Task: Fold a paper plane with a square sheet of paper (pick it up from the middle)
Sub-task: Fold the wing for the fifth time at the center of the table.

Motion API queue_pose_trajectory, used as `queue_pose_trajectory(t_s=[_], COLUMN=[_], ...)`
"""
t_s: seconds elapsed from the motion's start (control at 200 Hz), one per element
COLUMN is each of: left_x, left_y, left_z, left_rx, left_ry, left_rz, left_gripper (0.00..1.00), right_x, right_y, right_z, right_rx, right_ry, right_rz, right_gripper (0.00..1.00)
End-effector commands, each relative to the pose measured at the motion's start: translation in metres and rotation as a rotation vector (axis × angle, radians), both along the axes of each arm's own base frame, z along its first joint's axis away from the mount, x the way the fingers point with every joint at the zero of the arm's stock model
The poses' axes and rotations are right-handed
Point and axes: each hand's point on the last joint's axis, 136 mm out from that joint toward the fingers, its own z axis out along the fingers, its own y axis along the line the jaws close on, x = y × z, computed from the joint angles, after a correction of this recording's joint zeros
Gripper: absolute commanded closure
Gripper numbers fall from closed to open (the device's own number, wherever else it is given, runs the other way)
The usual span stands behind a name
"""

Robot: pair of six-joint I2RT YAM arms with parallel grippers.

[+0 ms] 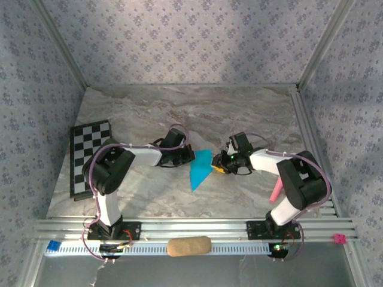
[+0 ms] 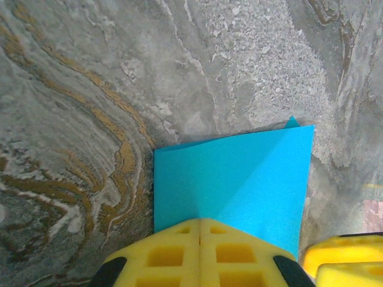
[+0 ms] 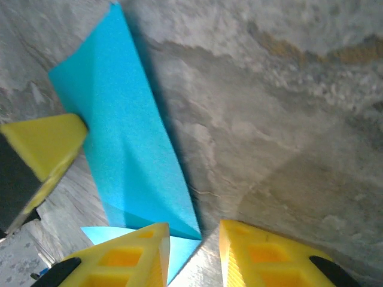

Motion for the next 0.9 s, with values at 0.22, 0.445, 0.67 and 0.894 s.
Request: queue_pose_trajectory(t_s=[0.22,0.445,0.67,0.894], left_x=[-0.004,-0.006,-0.007,-0.008], left_y=[0.002,0.002,0.0,0.0], left_z=[-0.01,-0.014,-0.014,-0.014], left_rx=[0.036,0.042,0.033,0.032], left_ry=[0.039,0.05,0.054,0.06], left_rz=[-0.02,-0.026,-0.038,-0.038], left_gripper=[0.95,0.95,0.95,0.95], right_x=[-0.01,-0.013,-0.002,0.002], right_y=[0.007,0.006,0.014,0.017], right_z=[0.002,-0.007,-0.005,-0.001], right_rx=[0.039,0.038,0.08,0.064], right_ry=[0.049,0.11,0.093,0.064], right_rz=[0.044,0.045,0.028,0.039], right_gripper=[0.72,0.73,0.73,0.74])
